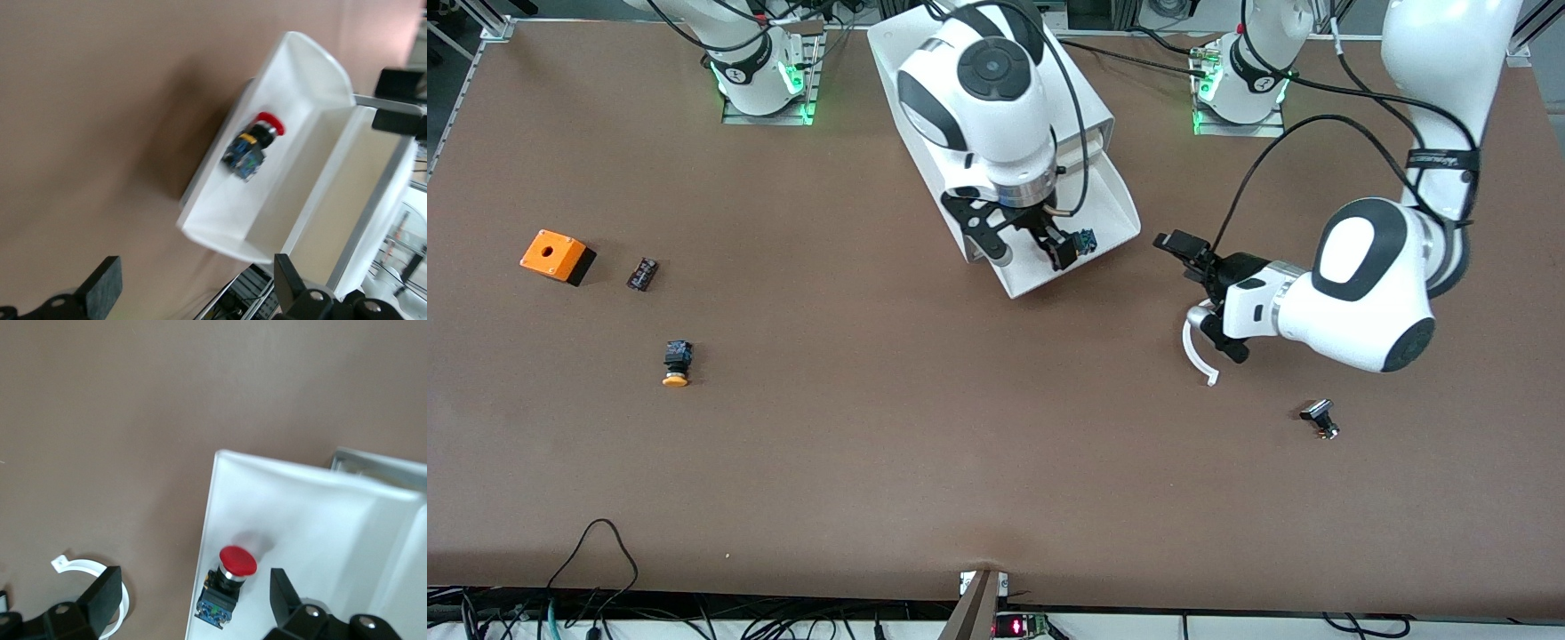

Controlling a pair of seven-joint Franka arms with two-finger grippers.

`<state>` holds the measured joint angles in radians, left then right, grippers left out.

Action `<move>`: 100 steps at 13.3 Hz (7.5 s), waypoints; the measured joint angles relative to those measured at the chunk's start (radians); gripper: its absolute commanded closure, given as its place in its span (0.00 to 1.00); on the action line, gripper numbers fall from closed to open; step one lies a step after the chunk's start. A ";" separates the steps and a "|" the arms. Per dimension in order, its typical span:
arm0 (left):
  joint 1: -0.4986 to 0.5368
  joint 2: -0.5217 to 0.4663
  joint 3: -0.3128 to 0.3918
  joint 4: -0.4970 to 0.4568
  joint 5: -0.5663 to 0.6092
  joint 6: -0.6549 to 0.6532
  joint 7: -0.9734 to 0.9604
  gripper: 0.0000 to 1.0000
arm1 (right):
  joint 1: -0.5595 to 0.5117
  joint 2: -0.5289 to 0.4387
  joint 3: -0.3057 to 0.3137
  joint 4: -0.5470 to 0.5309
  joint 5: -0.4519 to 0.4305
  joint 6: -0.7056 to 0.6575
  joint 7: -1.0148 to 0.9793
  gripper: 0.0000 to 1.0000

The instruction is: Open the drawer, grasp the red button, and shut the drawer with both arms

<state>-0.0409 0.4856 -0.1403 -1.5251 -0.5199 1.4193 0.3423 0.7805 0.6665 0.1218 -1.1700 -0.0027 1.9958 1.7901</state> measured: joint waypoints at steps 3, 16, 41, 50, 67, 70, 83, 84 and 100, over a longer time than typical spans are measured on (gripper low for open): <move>0.004 -0.017 -0.002 0.113 0.212 -0.065 -0.136 0.00 | 0.037 0.074 0.000 0.047 0.000 0.021 0.072 0.04; -0.124 -0.050 -0.011 0.405 0.769 -0.101 -0.215 0.00 | 0.106 0.160 -0.001 0.074 0.000 0.053 0.125 1.00; -0.192 -0.039 -0.202 -0.333 0.536 0.795 -1.366 0.02 | -0.489 -0.053 -0.141 -0.156 0.115 -0.150 -1.640 1.00; -0.279 -0.090 -0.306 -0.449 0.537 0.840 -1.631 0.01 | -0.490 -0.121 -0.325 -0.732 0.116 0.461 -2.005 1.00; -0.274 -0.081 -0.414 -0.456 0.439 0.781 -1.652 0.01 | -0.503 -0.271 -0.327 -0.552 0.116 0.130 -2.005 0.00; -0.246 -0.085 -0.419 -0.384 0.449 0.705 -1.651 0.01 | -0.503 -0.322 -0.328 -0.451 0.116 -0.062 -2.005 0.00; 0.159 -0.117 -0.425 0.085 0.562 0.096 -0.984 0.01 | -0.628 -0.601 -0.153 -0.361 0.046 -0.480 -1.612 0.00; 0.197 -0.123 -0.425 0.107 0.562 0.070 -0.916 0.01 | -0.695 -0.610 -0.087 -0.361 0.038 -0.490 -1.600 0.00; 0.057 -0.473 0.050 -0.156 0.524 0.273 -0.389 0.01 | -0.783 -0.784 -0.027 -0.549 -0.023 -0.362 -1.594 0.00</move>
<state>0.0163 0.0125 -0.0899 -1.6814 0.0044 1.6921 -0.0463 -0.0027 -0.1171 0.0944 -1.7191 -0.0260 1.6341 0.1957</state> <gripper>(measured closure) 0.004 0.000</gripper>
